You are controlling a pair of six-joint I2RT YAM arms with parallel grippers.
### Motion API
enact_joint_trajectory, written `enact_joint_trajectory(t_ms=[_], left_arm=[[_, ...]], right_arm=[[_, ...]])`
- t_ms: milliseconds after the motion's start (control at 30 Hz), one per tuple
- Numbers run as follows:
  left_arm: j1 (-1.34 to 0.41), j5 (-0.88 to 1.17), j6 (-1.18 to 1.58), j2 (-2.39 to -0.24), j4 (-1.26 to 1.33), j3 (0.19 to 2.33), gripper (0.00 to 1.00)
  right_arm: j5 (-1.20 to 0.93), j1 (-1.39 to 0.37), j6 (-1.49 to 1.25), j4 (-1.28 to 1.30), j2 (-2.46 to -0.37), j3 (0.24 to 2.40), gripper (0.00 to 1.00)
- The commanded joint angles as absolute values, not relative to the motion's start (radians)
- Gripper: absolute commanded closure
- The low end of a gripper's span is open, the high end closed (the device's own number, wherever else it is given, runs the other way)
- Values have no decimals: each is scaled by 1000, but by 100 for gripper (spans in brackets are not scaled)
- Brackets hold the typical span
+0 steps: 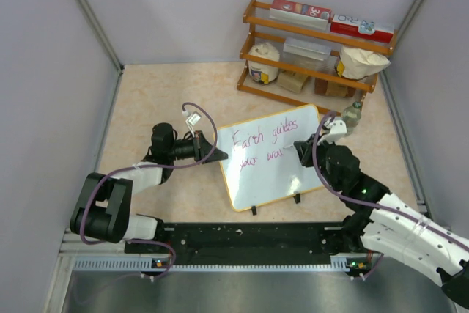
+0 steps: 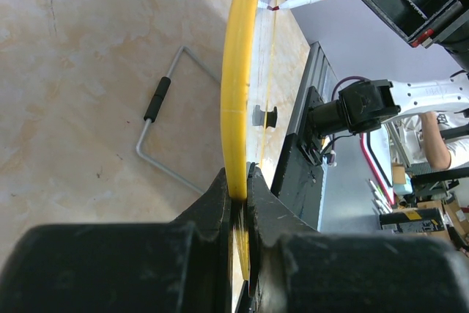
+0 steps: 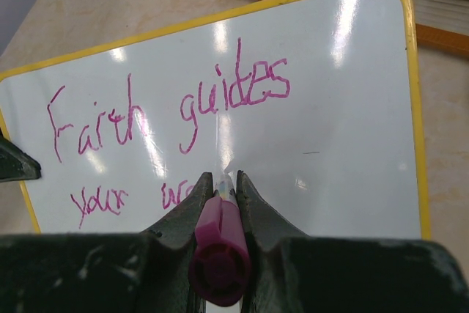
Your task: Write a sentence on the whiteboard
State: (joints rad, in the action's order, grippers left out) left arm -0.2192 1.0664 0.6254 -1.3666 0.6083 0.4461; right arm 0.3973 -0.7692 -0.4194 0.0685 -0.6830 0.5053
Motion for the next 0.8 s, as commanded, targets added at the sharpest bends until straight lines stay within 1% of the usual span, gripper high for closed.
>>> enact_joint_trajectory(t_ms=[0,767], left_arm=[[-238,1052,532,-1376,607,460,100],[-238,1051,532,-1381,607,460,100]], right_arm=[[393,-758,-411,61,-673,505,100],[327,-758,-463,129,-626,426,100]])
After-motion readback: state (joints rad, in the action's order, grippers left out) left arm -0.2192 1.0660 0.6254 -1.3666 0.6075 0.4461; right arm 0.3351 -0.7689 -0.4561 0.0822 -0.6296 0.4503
